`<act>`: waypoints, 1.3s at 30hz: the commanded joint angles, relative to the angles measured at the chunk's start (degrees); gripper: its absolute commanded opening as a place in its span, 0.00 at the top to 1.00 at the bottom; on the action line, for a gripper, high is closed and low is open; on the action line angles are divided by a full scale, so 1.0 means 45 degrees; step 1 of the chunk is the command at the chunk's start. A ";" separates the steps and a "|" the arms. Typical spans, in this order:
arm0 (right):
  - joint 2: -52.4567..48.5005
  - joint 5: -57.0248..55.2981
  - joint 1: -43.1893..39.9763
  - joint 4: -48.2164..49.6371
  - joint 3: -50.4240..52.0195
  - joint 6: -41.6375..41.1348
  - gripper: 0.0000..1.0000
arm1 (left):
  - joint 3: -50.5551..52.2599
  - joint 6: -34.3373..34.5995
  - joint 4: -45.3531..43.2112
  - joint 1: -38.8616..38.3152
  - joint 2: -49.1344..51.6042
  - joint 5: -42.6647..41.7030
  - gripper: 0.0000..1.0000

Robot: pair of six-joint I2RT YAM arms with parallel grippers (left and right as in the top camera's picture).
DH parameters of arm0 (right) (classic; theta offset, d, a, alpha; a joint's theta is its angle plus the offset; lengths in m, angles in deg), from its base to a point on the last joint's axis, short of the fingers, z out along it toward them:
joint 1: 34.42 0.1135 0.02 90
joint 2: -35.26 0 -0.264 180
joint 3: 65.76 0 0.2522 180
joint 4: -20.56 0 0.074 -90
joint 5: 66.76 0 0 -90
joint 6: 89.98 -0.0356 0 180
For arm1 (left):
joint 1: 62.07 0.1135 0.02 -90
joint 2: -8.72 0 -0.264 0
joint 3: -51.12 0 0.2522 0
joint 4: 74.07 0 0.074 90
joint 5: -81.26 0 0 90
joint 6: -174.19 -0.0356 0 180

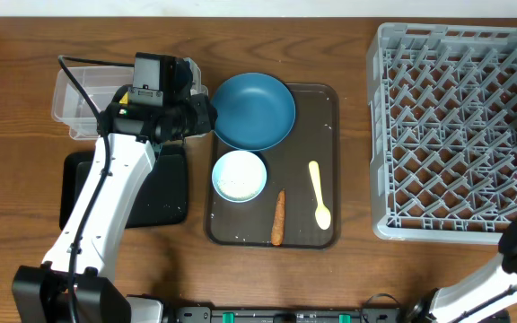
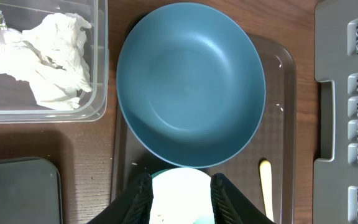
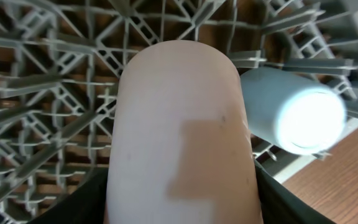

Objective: Sort waste into correct bins and load items into the dishwasher rack
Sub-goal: 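Carry the pink cup right with the right gripper into the dish rack, then move the right gripper to the yellow spoon and grasp it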

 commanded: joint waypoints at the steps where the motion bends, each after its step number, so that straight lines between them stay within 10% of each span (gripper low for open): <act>1: -0.0554 -0.0214 -0.0087 -0.0015 0.0058 -0.0219 0.99 | -0.0126 -0.0204 0.0049 0.0029 -0.0029 0.0160 0.67; 9: -0.1195 -0.0209 -0.0287 -0.0141 0.0058 -0.0219 0.98 | -0.0126 -0.0204 0.0049 0.0029 -0.0029 0.0160 0.66; 15: -0.1205 -0.0068 -0.0311 -0.0185 0.0058 -0.0219 0.02 | -0.0126 -0.0204 0.0049 0.0029 -0.0029 0.0160 0.66; 28: -0.0078 0.0476 -0.0170 0.0010 -0.0209 -0.0189 0.01 | -0.0126 -0.0204 0.0049 0.0029 -0.0029 0.0160 0.66; 39: 0.1540 0.6815 0.1962 0.0306 -0.0214 0.3526 0.05 | -0.0126 -0.0204 0.0097 -0.0063 -0.0029 0.0165 0.60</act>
